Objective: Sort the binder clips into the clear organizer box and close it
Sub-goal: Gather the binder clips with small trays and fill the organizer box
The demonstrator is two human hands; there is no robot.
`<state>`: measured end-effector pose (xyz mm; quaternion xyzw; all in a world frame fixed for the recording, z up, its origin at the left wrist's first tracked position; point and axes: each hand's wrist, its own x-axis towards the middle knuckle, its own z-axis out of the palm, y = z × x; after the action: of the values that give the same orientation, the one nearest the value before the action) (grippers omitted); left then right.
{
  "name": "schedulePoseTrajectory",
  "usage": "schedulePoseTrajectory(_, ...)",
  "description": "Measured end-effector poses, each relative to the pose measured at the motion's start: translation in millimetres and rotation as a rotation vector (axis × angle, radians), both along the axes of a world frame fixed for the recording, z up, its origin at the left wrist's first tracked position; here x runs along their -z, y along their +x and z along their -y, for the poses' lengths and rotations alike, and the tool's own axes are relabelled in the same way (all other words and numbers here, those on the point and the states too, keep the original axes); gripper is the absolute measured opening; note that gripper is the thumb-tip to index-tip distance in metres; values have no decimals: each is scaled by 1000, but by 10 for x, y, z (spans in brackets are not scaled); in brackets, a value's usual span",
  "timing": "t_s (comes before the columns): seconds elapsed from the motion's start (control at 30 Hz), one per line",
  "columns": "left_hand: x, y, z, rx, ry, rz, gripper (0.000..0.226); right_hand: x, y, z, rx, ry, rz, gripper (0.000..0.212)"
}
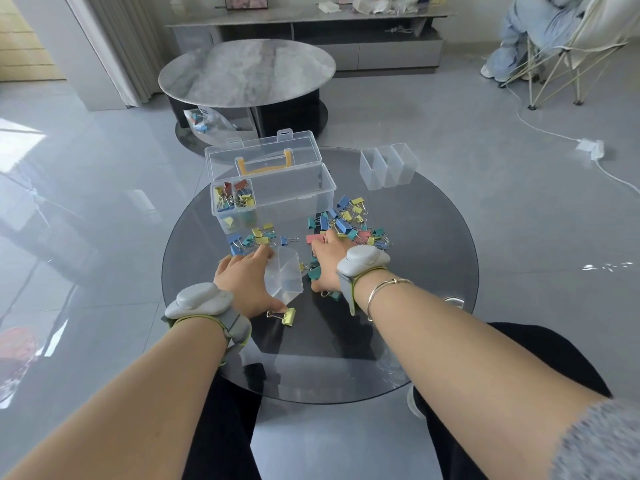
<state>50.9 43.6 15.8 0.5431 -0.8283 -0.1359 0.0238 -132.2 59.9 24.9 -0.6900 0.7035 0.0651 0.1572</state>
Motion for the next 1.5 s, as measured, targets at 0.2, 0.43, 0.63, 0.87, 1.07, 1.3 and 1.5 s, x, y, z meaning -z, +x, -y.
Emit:
schedulePoseTrajectory(0.2,19,-21,82,28,-6,63,89,-62,49,54,49,23,-6,60)
schedulePoseTrajectory(0.43,36,-10,97,23,7,85,89,-123,45,25,126,40,59,45)
schedulePoseTrajectory(0.63,38,-24,105,12,32,95,85,-185,33,25,144,32,133,50)
schedulePoseTrajectory(0.87,55,-31,106,0,46,90,82,-230,-51,35,250,-1,317,23)
schedulePoseTrajectory(1.07,47,-32,98,-2,52,84,79,-355,-93,56,302,28,548,13)
schedulePoseTrajectory(1.3,35,-33,87,-1,45,79,75,-605,33,121,341,81,778,18)
schedulePoseTrajectory(1.5,57,-46,71,-4,36,64,76,-443,194,109,380,22,764,22)
